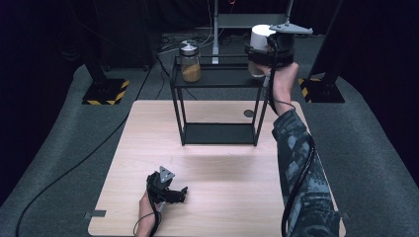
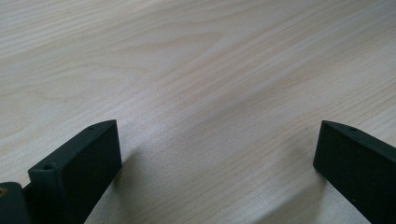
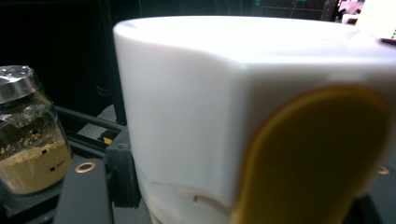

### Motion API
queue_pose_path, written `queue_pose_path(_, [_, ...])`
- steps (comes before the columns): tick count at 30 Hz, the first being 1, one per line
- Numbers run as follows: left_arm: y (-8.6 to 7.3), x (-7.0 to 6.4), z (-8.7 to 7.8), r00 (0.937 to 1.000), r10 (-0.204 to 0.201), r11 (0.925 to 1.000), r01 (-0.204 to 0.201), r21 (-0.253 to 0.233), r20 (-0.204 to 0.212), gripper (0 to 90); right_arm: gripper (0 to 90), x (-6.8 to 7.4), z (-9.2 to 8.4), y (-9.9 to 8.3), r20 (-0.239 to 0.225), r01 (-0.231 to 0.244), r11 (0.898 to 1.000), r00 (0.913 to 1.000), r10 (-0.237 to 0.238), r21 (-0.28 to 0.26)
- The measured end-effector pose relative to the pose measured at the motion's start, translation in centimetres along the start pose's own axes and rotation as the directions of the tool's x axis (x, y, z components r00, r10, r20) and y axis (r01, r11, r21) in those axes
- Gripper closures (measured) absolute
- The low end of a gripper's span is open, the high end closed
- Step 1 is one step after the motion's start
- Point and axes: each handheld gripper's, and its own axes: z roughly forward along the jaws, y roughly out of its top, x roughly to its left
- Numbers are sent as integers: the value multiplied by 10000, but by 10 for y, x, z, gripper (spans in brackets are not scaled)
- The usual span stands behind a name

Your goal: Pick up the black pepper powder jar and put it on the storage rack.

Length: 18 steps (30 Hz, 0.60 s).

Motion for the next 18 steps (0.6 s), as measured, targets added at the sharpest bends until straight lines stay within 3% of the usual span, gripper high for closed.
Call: queue_pose_path(18, [0,0,0,10000,2,10000,-2,-4,-7,2,296,0,17,-5,-112,-112,9995,9999,115,300])
